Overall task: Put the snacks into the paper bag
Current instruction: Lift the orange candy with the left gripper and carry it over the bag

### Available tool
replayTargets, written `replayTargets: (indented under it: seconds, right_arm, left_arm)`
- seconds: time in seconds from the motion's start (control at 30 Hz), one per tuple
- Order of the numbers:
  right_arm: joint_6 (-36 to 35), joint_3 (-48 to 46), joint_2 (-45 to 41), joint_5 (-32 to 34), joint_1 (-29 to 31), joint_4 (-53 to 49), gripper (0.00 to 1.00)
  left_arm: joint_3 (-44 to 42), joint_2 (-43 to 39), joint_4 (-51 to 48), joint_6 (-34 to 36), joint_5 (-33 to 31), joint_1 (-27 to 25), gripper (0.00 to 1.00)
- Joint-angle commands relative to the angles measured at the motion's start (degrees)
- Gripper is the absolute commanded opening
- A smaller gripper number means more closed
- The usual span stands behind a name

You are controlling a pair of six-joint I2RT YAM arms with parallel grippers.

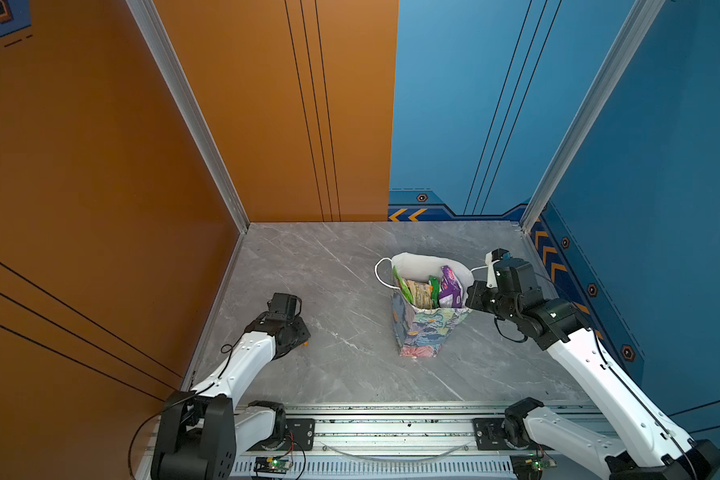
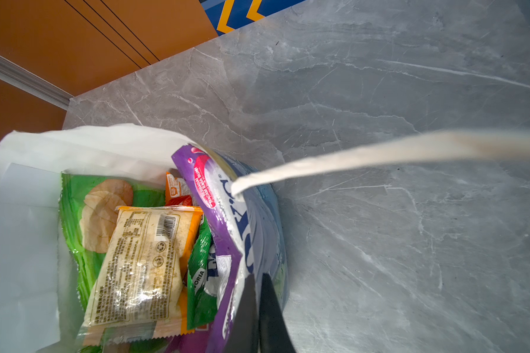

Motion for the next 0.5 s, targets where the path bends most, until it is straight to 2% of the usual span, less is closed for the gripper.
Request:
replayTargets:
  seconds: [0.0, 0.07, 0.2, 0.47]
  right_arm:
    - [-0.2, -0.4, -0.4, -0.8, -0.3, -0.5, 0.0]
    - [-0.3, -0.2, -0.4, -0.8, -0.3, -0.7, 0.0]
    - [-0.4, 0.2, -0.4, -0.6, -0.3, -1.0, 0.0]
    - [-0.4, 0.8, -0.3, -0.8, -0.3, -1.0, 0.0]
  left_arm:
    - [0.4, -3.5, -0.9, -0.9, -2.9, -1.1, 0.18]
    - [1.7, -5.9, -2.2, -1.1, -4.2, -2.4, 0.18]
    - [7.9, -9.9, -7.5, -0.1, -11.6, -8.9, 0.18]
    - [20.0, -12.4, -11.7, -0.1, -14.5, -15.6, 0.17]
